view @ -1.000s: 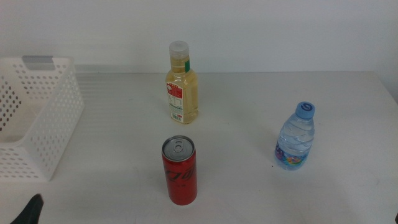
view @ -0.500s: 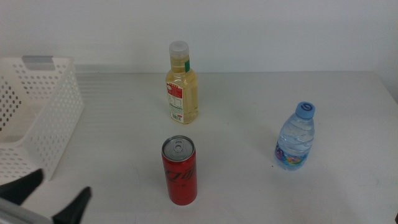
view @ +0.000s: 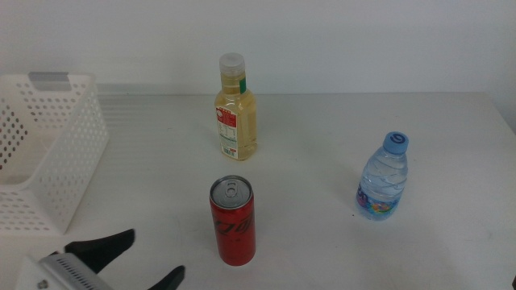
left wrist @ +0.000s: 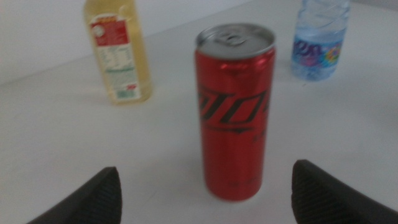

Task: Use arms to grab the bottles and put them into the dustbin to the left of the table.

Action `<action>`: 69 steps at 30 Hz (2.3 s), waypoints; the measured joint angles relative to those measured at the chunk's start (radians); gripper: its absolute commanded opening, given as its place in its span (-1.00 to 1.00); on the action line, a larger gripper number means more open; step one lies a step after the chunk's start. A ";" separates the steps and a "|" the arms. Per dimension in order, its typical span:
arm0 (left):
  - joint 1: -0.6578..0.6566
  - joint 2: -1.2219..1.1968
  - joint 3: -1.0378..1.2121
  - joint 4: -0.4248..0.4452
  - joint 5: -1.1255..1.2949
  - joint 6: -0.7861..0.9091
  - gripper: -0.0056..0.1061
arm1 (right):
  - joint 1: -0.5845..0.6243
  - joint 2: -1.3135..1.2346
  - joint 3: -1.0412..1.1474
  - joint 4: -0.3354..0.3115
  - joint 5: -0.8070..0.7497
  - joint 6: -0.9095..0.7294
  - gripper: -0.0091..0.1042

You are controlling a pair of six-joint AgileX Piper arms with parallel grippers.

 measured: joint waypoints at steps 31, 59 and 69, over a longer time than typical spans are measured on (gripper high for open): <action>-0.030 0.354 -0.010 0.045 -0.470 0.000 0.71 | 0.000 0.000 0.000 0.000 0.000 0.000 0.68; -0.030 0.658 -0.146 0.054 -0.477 -0.043 0.71 | 0.000 0.000 0.000 0.000 0.000 0.000 0.68; -0.030 0.774 -0.274 0.061 -0.477 -0.053 0.71 | 0.000 0.000 0.000 0.000 0.000 0.000 0.68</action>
